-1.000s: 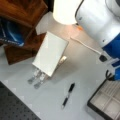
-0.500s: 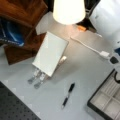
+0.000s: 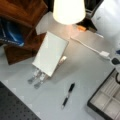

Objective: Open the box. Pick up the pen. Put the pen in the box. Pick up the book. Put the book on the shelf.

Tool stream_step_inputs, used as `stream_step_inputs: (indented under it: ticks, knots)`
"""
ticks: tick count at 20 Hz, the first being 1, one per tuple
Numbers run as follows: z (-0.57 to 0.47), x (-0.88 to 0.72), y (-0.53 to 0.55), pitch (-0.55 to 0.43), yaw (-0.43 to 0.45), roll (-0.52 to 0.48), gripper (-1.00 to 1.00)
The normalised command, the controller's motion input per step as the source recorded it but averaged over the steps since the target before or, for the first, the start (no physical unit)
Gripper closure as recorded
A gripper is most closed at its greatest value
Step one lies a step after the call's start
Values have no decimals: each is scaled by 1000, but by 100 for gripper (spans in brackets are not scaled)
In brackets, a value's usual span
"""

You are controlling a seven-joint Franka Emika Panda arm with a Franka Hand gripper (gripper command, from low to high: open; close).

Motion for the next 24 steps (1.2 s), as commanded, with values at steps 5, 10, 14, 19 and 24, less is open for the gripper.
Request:
stream_step_inputs:
  ticks: [5, 10, 14, 19, 24]
  knots:
    - [17, 29, 252, 26, -120, -24, -100]
    - [48, 41, 187, 45, -108, 0, -100]
    - [30, 52, 185, 39, -106, 2, -100]
    - [-27, 39, 205, 3, -58, 7, -100]
    - [-77, 10, 185, -19, 9, -28, -100]
